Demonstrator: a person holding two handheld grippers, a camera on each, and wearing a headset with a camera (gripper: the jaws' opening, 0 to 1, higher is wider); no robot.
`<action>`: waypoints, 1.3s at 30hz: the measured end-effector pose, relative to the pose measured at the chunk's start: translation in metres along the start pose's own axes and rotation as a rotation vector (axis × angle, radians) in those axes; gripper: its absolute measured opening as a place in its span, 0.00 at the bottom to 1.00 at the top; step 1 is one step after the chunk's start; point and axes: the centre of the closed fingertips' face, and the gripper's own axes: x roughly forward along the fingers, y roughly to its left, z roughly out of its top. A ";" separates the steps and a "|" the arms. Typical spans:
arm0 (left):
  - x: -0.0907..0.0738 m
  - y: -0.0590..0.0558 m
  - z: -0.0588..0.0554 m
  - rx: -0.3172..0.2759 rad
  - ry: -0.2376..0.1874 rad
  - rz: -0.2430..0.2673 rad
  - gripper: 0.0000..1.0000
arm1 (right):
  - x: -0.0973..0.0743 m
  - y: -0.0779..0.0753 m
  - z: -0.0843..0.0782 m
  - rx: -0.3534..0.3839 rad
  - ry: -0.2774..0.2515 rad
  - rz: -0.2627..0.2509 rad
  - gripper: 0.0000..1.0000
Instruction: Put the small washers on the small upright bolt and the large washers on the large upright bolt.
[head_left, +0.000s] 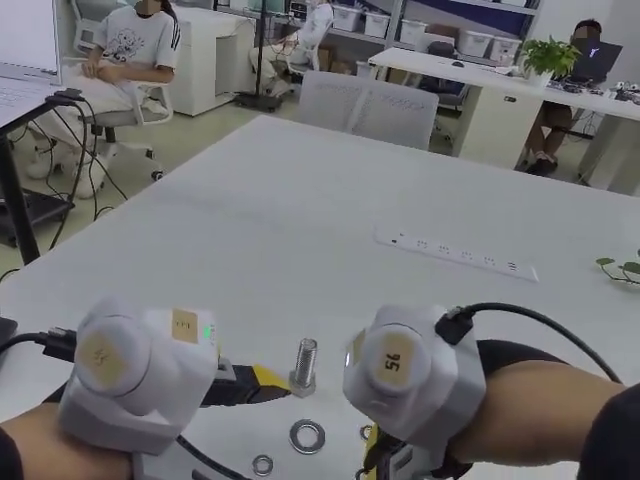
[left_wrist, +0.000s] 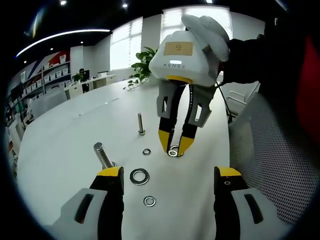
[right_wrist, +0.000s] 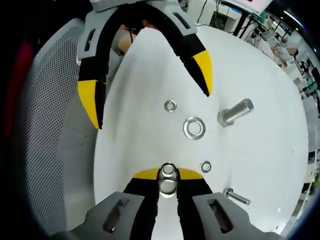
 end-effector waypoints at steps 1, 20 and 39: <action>0.000 0.000 0.000 0.000 0.000 0.001 0.73 | -0.001 -0.001 -0.001 0.005 -0.002 -0.004 0.14; -0.001 0.004 0.002 -0.009 -0.022 0.012 0.73 | -0.037 -0.018 -0.031 0.115 -0.033 -0.072 0.14; -0.003 0.009 0.003 -0.009 -0.039 0.030 0.73 | -0.076 -0.045 -0.047 0.170 -0.059 -0.157 0.14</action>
